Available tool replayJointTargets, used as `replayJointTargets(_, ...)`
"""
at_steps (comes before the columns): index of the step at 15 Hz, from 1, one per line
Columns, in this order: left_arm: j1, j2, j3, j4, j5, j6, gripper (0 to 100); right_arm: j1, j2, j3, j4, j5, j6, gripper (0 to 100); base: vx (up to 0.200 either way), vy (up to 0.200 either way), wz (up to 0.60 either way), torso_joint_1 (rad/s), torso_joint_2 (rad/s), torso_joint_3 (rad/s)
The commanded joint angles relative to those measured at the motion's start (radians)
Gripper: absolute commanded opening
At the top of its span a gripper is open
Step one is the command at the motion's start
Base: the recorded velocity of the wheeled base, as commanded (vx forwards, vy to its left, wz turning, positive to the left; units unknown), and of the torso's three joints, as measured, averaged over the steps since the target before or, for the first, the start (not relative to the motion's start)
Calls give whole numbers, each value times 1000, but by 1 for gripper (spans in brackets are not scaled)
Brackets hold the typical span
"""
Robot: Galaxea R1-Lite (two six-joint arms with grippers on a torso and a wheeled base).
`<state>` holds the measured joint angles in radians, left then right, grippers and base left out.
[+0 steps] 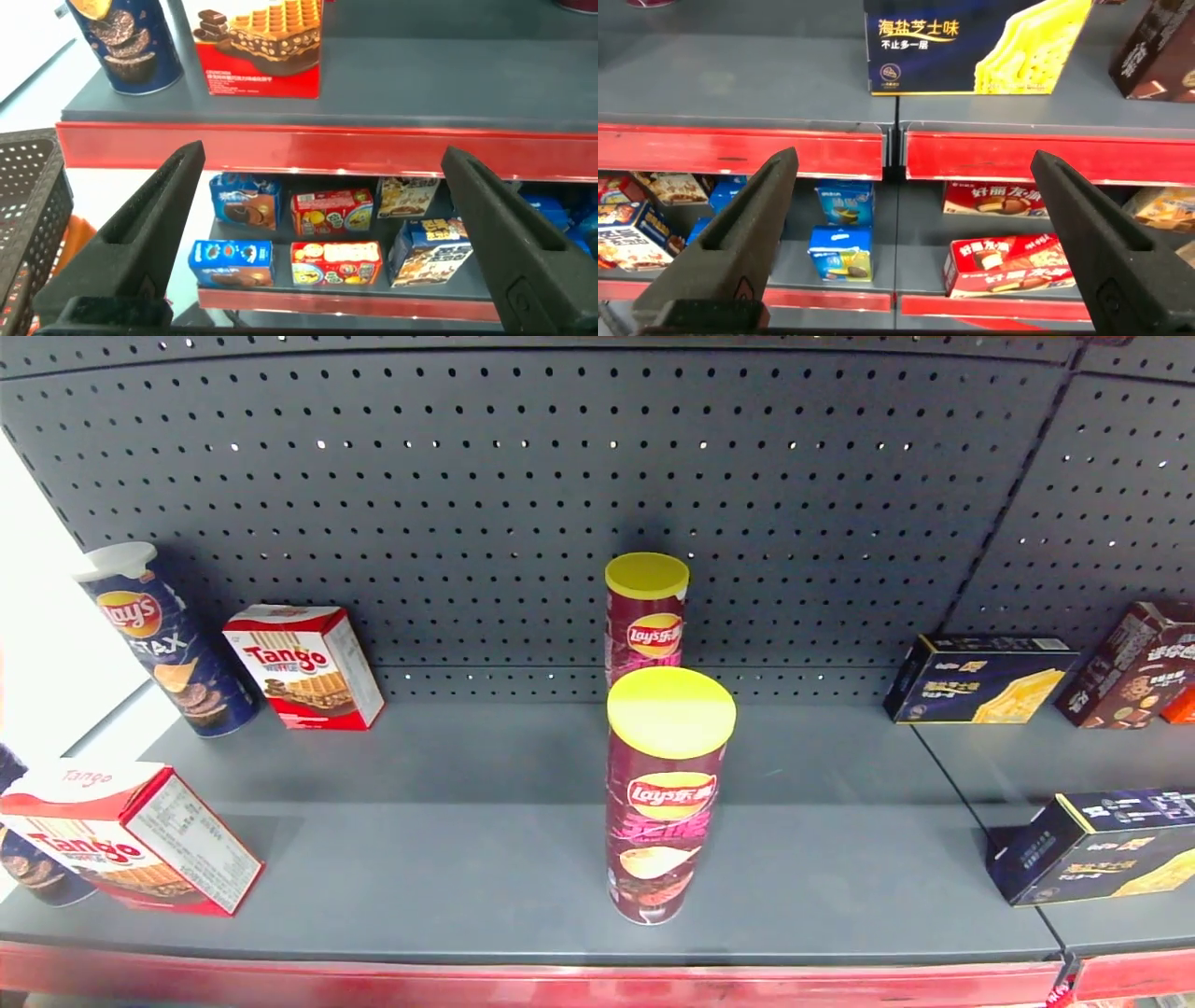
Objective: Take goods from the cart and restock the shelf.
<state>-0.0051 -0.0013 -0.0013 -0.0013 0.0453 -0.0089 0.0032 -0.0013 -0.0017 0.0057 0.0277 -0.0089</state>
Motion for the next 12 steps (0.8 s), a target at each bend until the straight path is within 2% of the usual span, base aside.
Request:
replayJointTargets(1,1,1,0,0,1,0,100,0,1,0,0,0,0,100,0,0,0,0,0,0)
replayJointTargets(12,-1,1,0,0,-1,0,100,0,1,0,-1,0,1,100,0,0,0,0,0,0)
